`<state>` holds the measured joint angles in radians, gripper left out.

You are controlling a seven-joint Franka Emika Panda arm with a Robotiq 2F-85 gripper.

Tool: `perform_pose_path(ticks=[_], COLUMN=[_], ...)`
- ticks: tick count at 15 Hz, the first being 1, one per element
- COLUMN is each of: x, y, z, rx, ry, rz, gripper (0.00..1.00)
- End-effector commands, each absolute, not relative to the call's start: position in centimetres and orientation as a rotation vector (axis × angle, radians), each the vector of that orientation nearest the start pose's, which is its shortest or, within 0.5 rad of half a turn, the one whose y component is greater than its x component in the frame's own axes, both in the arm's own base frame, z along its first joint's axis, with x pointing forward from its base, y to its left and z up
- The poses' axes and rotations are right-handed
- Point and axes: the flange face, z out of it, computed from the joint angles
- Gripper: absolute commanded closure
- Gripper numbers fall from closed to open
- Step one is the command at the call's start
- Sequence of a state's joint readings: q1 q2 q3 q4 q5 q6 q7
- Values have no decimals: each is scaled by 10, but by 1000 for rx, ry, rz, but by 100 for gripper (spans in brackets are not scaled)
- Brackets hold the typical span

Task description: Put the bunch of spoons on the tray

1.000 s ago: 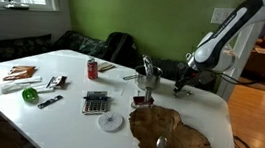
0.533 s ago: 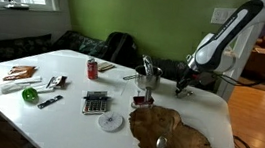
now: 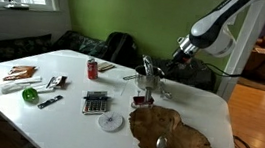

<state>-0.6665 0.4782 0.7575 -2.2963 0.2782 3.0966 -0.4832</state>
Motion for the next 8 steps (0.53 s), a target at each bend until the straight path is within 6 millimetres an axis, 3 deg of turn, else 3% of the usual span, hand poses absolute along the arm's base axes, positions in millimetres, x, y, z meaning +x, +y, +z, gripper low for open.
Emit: perform_pose_path(ticks=[1, 5, 8], x=[539, 519, 515], y=[50, 75, 94], z=[277, 314, 343], rx=[-2701, -2632, -2581], ry=[-383, -532, -662], rz=[-619, -545, -552], gripper=[99, 99, 99])
